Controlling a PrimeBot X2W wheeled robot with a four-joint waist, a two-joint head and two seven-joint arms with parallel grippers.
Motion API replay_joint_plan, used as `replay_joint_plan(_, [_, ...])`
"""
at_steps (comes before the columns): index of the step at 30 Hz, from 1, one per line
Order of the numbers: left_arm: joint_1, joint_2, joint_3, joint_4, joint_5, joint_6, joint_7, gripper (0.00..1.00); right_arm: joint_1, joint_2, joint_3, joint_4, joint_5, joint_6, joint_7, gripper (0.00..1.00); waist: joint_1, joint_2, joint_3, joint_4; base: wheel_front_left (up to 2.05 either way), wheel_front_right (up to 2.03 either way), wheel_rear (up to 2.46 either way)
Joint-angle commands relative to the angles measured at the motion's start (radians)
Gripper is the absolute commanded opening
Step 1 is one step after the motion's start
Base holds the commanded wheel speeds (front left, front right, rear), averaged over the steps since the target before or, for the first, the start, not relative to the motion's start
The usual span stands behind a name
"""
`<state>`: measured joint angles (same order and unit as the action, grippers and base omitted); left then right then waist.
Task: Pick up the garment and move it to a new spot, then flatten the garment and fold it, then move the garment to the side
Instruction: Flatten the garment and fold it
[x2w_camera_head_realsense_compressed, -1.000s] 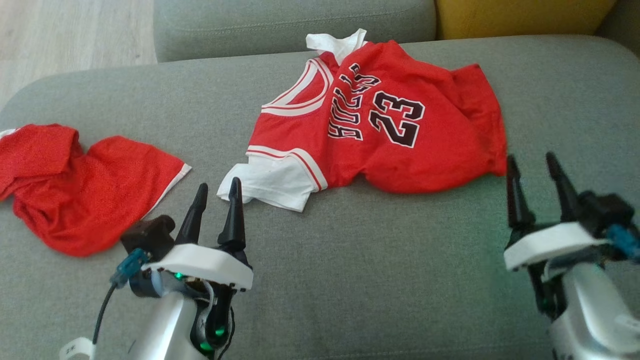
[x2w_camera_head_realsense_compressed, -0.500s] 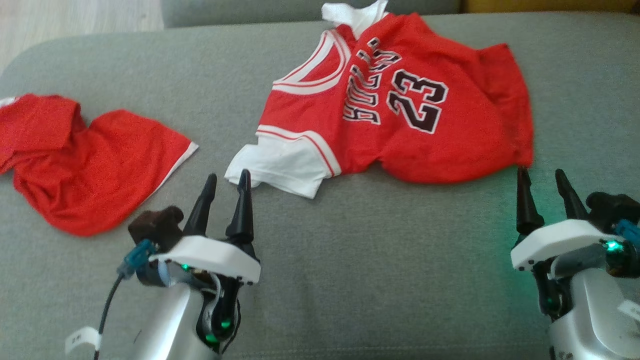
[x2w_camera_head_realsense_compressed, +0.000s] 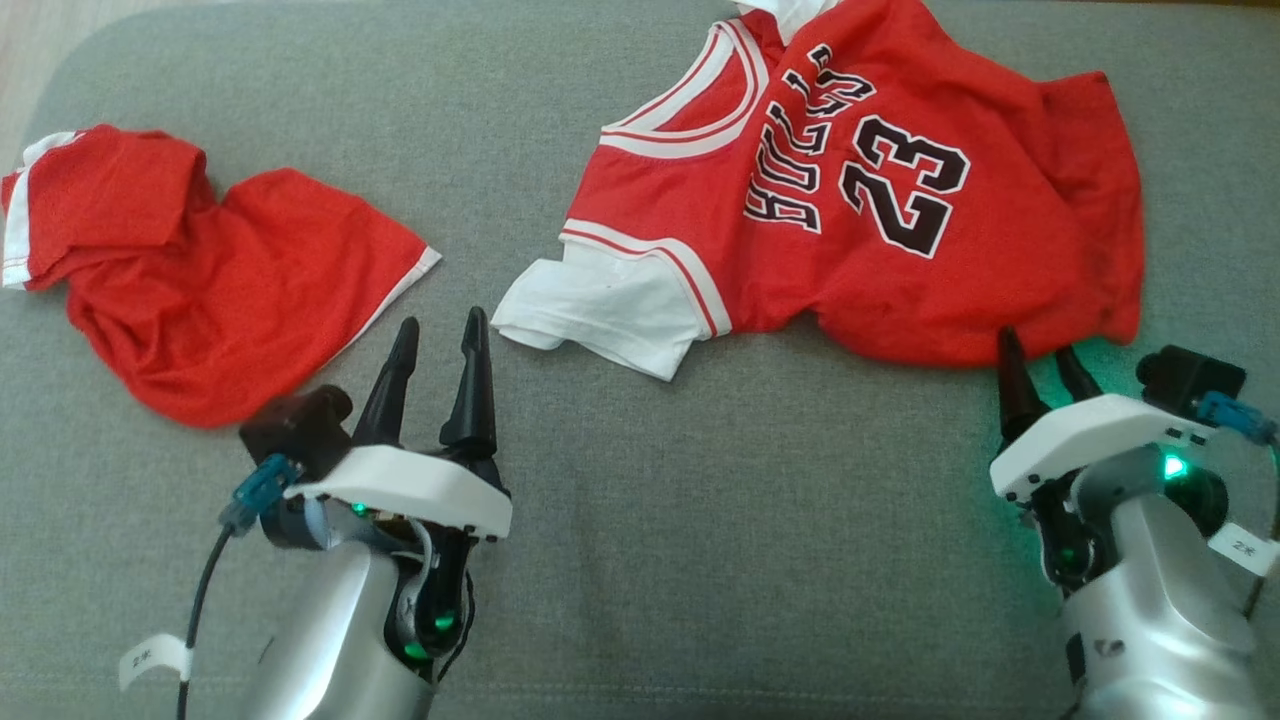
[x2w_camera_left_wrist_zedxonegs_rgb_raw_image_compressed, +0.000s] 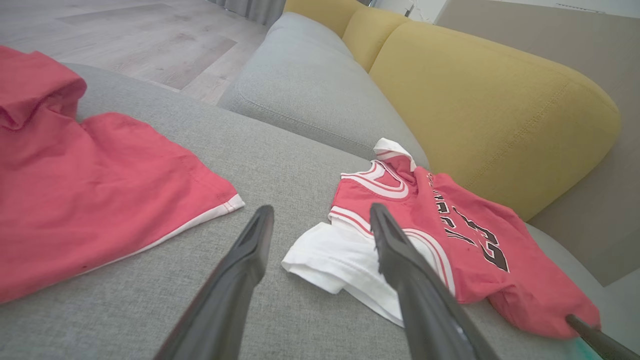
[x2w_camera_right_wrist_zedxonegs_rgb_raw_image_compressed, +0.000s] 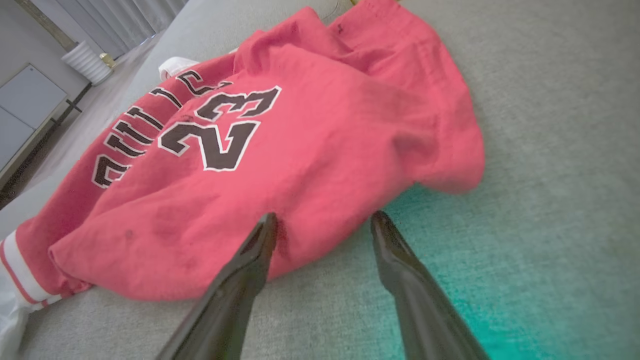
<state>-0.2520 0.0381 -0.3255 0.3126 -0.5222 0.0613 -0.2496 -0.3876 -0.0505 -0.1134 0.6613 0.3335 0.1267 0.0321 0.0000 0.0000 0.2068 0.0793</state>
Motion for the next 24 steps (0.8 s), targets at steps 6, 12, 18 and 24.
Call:
replay_joint_plan(6, [-0.04, 0.012, 0.032, -0.028, 0.001, 0.0, -0.012, 1.0, -0.084, -0.009, -0.044, 0.009, -0.1, 0.004, -0.07, 0.0, 0.0, 0.0, -0.013, -0.013, 0.0, 0.0, 0.0])
replay_joint_plan(12, [-0.029, 0.012, 0.034, -0.025, -0.006, 0.0, -0.012, 1.0, -0.069, -0.054, -0.091, -0.064, -0.213, 0.004, -0.05, 0.0, 0.0, 0.0, -0.044, -0.035, 0.0, 0.0, 0.0])
replay_joint_plan(18, [-0.013, 0.012, 0.033, -0.024, -0.012, 0.001, -0.012, 1.0, 0.018, -0.093, -0.112, -0.226, -0.315, 0.004, 0.077, 0.0, 0.0, 0.0, -0.074, -0.055, 0.0, 0.0, 0.0])
replay_joint_plan(24, [-0.006, 0.012, 0.028, -0.026, -0.022, 0.001, -0.012, 1.0, 0.104, -0.099, -0.185, -0.411, -0.414, 0.004, 0.22, 0.0, 0.0, 0.0, -0.092, -0.053, 0.0, 0.0, 0.0])
